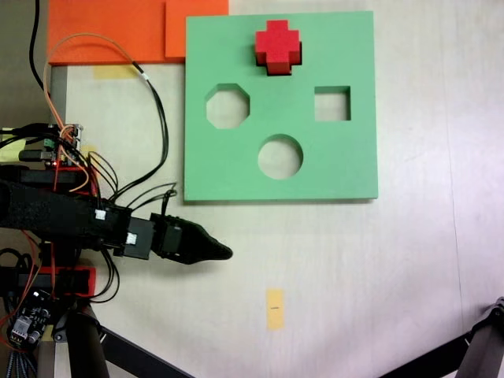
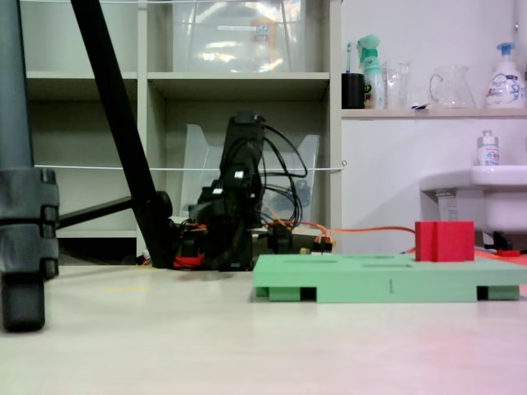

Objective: Put the cross columnar block into the corresponding hole

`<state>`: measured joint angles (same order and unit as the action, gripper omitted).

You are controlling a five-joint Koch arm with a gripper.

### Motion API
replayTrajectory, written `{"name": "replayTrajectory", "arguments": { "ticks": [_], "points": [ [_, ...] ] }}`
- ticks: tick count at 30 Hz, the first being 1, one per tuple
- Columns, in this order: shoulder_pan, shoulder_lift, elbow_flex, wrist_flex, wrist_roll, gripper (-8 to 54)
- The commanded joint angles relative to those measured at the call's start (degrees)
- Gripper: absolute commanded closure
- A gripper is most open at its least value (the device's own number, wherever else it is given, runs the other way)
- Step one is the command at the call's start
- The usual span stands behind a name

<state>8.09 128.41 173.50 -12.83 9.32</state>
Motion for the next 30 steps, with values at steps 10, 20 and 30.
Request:
{"name": "replayTrajectory", "arguments": {
  "ticks": [10, 20, 30],
  "points": [
    [-2.64, 2.11, 6.06, 8.61, -8.00, 11.7],
    [-2.46, 2.11, 6.06, 8.70, -7.65, 11.6],
    [-2.46, 2.11, 6.06, 8.61, -7.65, 11.6]
  ]
}}
